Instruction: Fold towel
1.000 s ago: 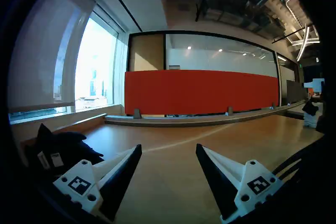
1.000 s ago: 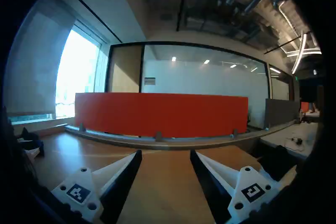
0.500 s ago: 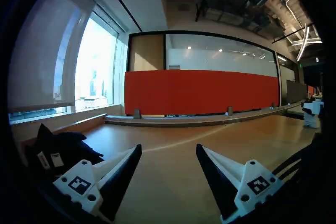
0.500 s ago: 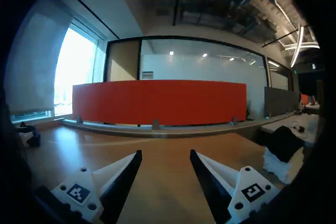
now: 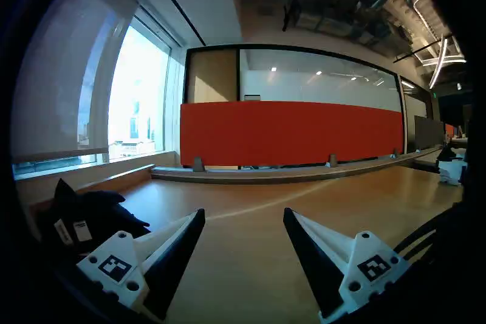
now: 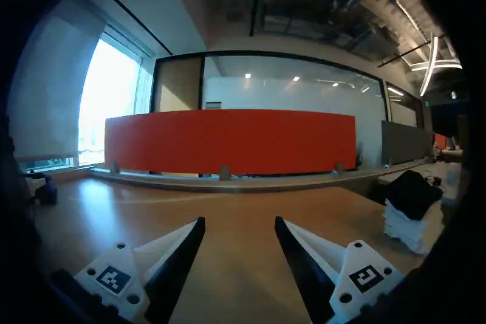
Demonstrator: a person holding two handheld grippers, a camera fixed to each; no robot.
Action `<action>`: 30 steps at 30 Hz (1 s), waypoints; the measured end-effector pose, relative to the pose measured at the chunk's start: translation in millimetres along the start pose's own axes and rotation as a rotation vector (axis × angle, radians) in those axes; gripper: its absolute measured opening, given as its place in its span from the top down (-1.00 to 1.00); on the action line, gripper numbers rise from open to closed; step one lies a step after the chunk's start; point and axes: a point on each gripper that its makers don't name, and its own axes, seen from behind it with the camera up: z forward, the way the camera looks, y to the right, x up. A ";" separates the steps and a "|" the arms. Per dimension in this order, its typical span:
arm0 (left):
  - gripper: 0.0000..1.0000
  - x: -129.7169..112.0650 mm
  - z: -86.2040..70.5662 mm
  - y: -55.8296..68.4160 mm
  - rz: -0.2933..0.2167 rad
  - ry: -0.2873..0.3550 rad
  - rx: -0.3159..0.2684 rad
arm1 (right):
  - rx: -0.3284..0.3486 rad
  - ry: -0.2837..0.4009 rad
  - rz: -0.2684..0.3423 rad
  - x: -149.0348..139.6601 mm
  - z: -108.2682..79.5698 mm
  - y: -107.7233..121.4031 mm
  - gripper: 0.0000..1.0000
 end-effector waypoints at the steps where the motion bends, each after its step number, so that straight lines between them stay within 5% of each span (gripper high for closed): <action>1: -0.91 0.1 0.0 -0.1 0.000 0.000 0.000 | 0.000 -0.001 0.002 -0.1 -0.2 0.5 -0.77; 30: -0.91 0.4 -0.4 -0.4 0.000 0.000 0.000 | 0.008 0.005 -0.005 -3.7 -2.5 5.7 -0.78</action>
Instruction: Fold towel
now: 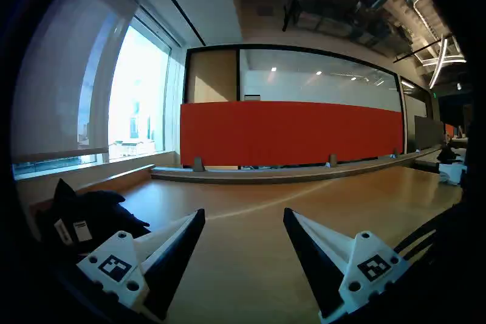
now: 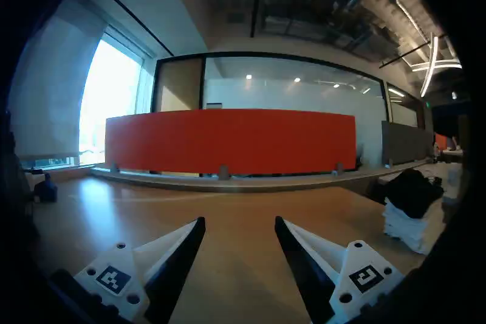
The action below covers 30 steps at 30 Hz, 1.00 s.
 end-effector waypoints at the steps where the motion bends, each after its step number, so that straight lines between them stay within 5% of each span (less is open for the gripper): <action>1: -0.91 0.0 0.0 0.0 0.000 0.000 0.000 | 0.000 0.000 0.000 -0.1 -0.1 0.0 -0.78; 30: -0.91 -0.4 -0.1 1.2 0.002 -0.001 0.000 | 0.002 -0.002 0.002 -2.4 -0.8 0.3 -0.78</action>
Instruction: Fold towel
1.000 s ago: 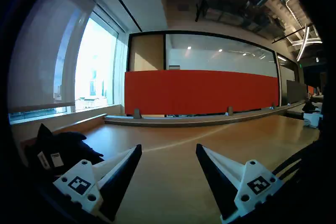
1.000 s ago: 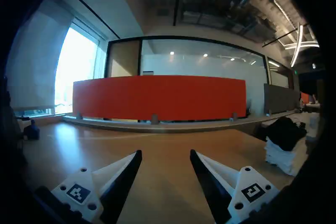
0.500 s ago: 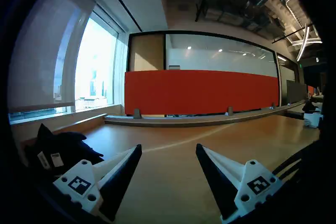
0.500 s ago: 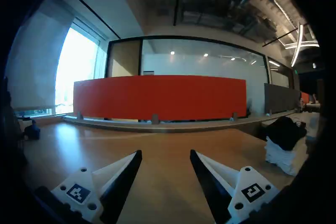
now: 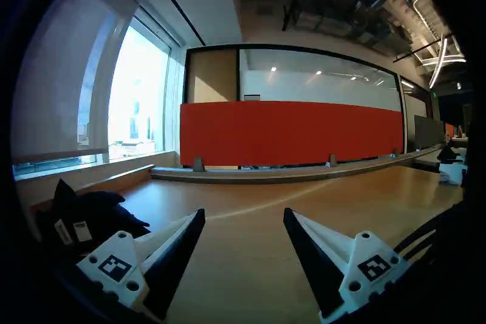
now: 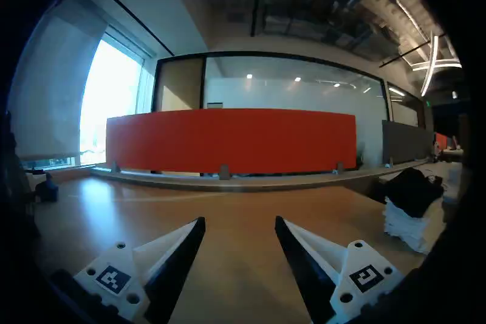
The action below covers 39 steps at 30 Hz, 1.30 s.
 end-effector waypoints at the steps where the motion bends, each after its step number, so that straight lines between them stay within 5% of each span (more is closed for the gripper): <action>1: -0.91 0.1 -0.1 0.0 0.000 0.000 0.000 | 0.000 0.000 0.000 0.0 0.0 0.0 -0.78; 39: -0.91 14.5 -3.1 -4.7 -0.001 -0.005 -0.001 | 0.000 0.000 0.000 -0.5 0.6 0.2 -0.78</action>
